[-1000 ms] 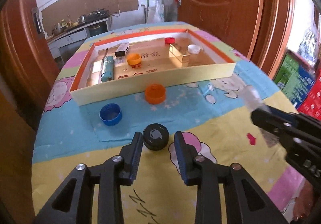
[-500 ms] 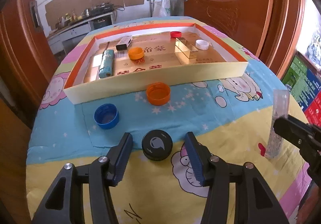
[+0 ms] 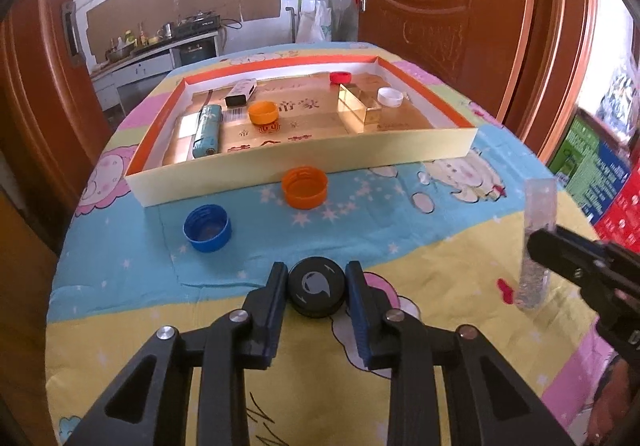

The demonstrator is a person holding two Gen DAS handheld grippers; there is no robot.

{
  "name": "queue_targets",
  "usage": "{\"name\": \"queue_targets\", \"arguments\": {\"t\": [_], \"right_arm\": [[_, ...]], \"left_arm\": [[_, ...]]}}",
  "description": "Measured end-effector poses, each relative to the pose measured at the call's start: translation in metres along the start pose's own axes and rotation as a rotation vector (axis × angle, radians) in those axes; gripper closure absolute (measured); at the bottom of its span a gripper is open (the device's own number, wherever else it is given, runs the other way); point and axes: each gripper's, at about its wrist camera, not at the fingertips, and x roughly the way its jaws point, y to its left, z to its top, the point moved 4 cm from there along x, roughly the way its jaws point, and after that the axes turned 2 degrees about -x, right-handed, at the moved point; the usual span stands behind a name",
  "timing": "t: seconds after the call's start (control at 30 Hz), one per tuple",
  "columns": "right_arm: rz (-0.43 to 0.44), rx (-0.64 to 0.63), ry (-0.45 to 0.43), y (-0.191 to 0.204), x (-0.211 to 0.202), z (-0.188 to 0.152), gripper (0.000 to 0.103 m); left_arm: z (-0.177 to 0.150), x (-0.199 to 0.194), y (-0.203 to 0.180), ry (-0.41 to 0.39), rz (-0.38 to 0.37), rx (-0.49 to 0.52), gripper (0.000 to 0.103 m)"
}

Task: Organize rigid objects

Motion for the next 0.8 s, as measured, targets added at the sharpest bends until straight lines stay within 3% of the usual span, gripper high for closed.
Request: {"name": "queue_targets", "arguments": {"t": [0.33, 0.57, 0.8], "right_arm": [[0.021, -0.072, -0.037, 0.015, -0.016, 0.019, 0.083], [0.044, -0.158, -0.095, 0.032, -0.032, 0.05, 0.083], [0.085, -0.152, -0.09, 0.028, -0.026, 0.083, 0.083]], "left_arm": [[0.02, -0.047, -0.001, -0.092, -0.06, -0.001, 0.073], [0.052, -0.077, 0.011, -0.176, -0.066, -0.002, 0.073], [0.088, -0.08, 0.029, -0.202, -0.105, -0.045, 0.073]]}}
